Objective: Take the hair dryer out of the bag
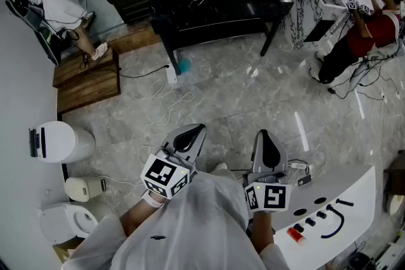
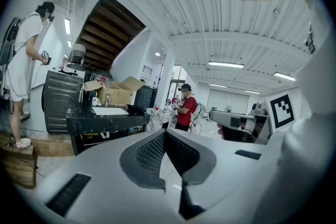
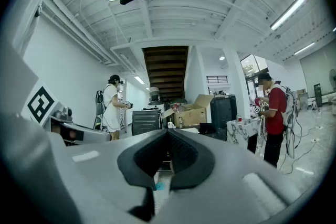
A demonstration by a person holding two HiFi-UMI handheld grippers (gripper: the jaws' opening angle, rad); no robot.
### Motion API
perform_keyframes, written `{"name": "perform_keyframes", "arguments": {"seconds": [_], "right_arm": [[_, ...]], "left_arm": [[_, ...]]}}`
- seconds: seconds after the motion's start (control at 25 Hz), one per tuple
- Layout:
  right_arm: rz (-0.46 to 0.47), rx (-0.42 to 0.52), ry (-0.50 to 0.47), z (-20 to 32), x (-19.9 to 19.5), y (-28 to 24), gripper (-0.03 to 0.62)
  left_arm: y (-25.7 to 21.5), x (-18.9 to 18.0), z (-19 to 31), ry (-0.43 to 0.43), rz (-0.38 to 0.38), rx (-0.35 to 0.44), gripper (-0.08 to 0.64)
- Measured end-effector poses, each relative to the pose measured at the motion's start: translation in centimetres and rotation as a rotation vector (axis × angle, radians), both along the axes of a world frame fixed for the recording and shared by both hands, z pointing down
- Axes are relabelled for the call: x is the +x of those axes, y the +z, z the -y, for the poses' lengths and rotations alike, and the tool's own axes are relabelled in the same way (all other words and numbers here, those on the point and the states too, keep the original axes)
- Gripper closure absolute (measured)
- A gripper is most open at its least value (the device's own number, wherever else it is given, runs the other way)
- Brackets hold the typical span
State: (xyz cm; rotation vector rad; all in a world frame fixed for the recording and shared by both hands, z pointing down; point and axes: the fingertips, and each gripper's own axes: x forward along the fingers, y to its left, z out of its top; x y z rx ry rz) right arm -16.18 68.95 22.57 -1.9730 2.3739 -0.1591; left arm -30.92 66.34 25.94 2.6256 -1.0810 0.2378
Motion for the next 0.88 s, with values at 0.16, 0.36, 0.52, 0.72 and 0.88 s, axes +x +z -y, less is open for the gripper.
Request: {"name": "perform_keyframes", "arguments": {"seconds": [0.16, 0.36, 0.52, 0.72, 0.88], "right_arm": [[0.007, -0.022, -0.01, -0.5, 1.7, 0.5, 0.581], [0.056, -0.017, -0.036, -1.6, 3.9, 0.9, 0.581], [0.145, 0.03, -0.087, -2.6, 5.4, 0.6, 0.581], [0.021, 0.068, -0.109, -3.2, 6.5, 1.1, 0.581], [-0.036, 0.082, -0.133, -3.1, 7.7, 2.4, 0.581]], "left_arm": [[-0.2, 2.0, -0.3, -0.018, -0.003, 0.006, 0.552], [-0.1, 4.2, -0.9, -0.032, 0.014, 0.005, 0.552], [0.4, 5.8, -1.9, -0.034, 0.028, -0.007, 0.552], [1.1, 7.3, -3.1, -0.049, 0.054, -0.019, 0.552], [1.0, 8.8, -2.7, -0.052, 0.075, -0.001, 0.552]]}}
